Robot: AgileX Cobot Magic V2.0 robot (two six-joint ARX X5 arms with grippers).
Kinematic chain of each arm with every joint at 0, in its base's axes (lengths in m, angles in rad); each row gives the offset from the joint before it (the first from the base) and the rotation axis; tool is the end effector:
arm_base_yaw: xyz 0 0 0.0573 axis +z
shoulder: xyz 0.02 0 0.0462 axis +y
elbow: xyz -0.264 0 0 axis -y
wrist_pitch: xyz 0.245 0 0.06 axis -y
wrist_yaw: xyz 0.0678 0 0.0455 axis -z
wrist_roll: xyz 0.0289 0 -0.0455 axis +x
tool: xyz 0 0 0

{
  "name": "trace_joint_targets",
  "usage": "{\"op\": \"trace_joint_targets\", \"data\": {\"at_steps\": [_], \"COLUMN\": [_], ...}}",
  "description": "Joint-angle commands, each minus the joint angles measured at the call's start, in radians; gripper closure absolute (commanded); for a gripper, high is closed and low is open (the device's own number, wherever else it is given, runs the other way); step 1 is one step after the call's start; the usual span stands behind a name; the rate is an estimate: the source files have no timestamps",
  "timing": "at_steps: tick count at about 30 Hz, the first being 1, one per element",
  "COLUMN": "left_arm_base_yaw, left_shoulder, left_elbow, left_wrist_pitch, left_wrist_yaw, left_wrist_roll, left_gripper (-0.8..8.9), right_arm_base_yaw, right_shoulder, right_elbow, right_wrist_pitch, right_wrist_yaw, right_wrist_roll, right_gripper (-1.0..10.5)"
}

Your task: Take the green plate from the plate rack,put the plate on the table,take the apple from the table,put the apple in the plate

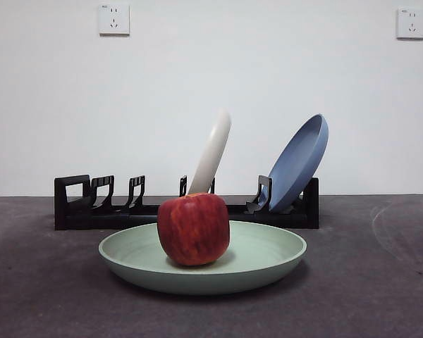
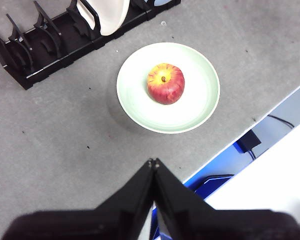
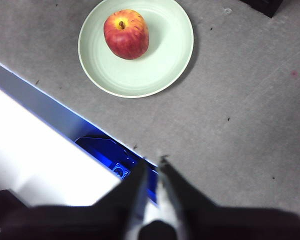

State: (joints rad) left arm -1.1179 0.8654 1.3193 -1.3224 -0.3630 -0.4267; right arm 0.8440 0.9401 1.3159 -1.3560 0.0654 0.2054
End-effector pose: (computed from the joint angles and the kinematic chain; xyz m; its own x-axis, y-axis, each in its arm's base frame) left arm 0.0547 -0.0890 0.3935 0.5835 -0.3876 -0.7136 0.5356 0.8442 -0.0206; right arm 0.0838 0.0914 0.3822 0.4181 0.3718 -0.8288 -0.5938 0.8023 0.0604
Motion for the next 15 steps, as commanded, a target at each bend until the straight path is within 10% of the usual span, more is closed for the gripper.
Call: {"op": "trace_joint_targets", "data": {"at_steps": [1,15], "left_arm_base_yaw": [-0.003,-0.002], "left_shoulder": [-0.001,0.015], "left_elbow": [-0.005,-0.004], "left_wrist_pitch": [0.005,0.007], "left_wrist_yaw": [-0.001,-0.004], "left_wrist_roll": [0.013,0.012], "left_gripper": [8.21,8.16], "right_arm_base_yaw": [0.001,0.001], "right_shoulder": [-0.002,-0.002], "right_elbow": [-0.005,-0.004], "right_wrist_pitch": [-0.021,-0.021], "right_wrist_yaw": [0.014,0.033], "right_wrist_roll": [-0.003,0.020], "right_gripper": [9.6,9.6]}}
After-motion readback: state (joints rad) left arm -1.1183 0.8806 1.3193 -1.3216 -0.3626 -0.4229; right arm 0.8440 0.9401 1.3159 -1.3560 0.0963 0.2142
